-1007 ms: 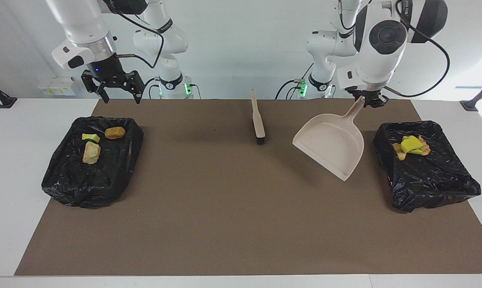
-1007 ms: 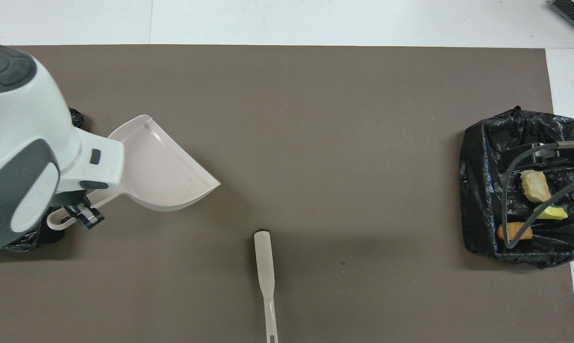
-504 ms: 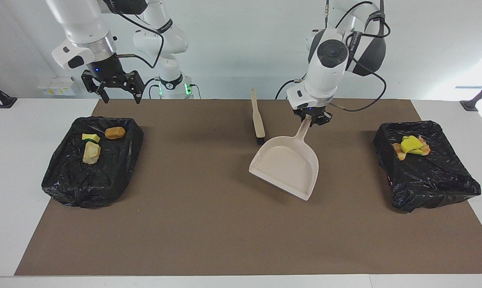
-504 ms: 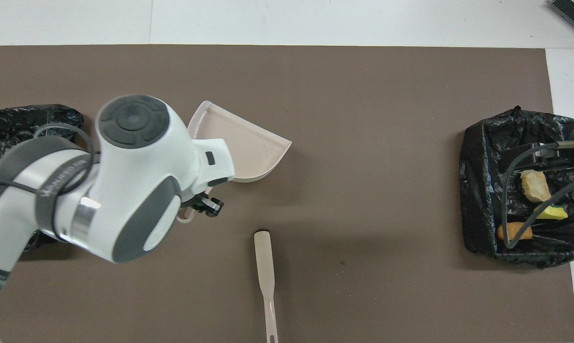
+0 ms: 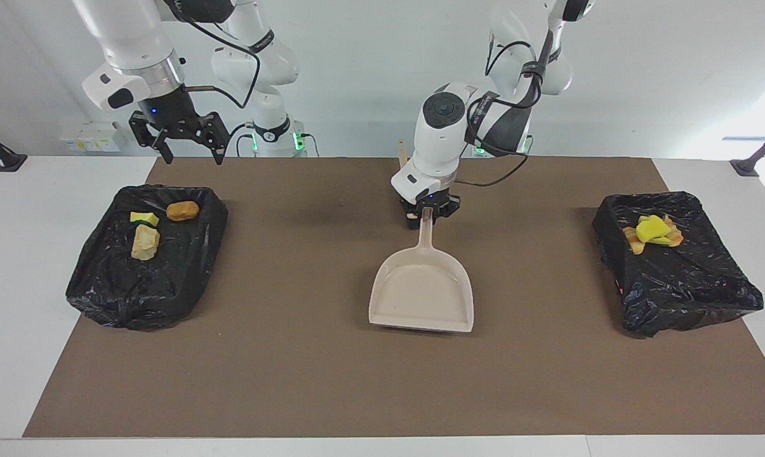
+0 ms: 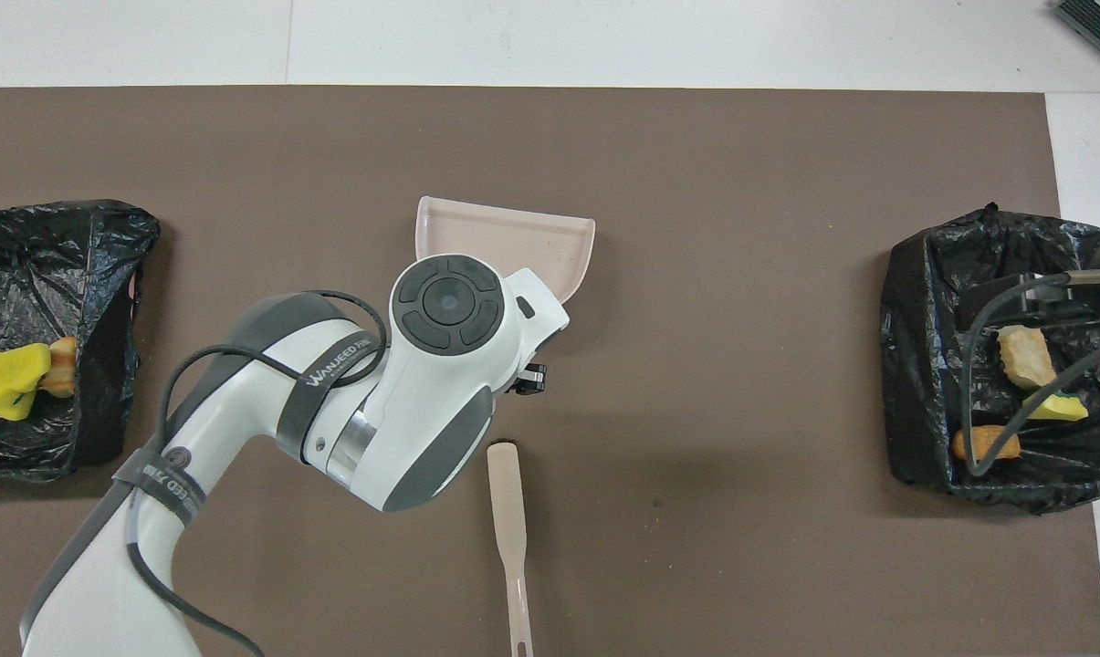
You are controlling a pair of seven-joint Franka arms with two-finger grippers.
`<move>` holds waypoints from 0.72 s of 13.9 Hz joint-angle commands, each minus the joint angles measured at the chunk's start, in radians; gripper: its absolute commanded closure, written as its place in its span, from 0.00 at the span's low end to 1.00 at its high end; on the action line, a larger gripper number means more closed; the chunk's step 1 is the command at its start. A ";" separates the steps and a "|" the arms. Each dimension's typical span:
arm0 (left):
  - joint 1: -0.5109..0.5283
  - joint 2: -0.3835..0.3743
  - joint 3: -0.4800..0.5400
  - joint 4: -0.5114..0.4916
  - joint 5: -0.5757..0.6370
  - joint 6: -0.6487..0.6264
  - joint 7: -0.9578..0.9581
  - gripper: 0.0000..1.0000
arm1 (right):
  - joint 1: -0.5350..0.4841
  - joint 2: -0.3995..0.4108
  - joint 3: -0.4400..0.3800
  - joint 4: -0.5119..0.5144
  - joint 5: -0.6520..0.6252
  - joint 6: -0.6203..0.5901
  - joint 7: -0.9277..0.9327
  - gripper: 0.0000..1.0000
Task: Sweep and dump trash in bin
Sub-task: 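Carry the empty dustpan back to the table center with the left gripper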
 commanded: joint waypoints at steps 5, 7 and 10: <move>-0.082 -0.009 0.016 -0.153 -0.013 0.223 -0.032 1.00 | -0.014 -0.021 0.009 -0.020 0.018 -0.004 0.019 0.00; -0.093 -0.001 0.016 -0.154 -0.014 0.240 -0.038 1.00 | -0.014 -0.021 0.008 -0.020 0.018 -0.004 0.019 0.00; -0.095 0.026 0.016 -0.154 -0.016 0.264 -0.041 1.00 | -0.014 -0.021 0.008 -0.020 0.018 -0.004 0.019 0.00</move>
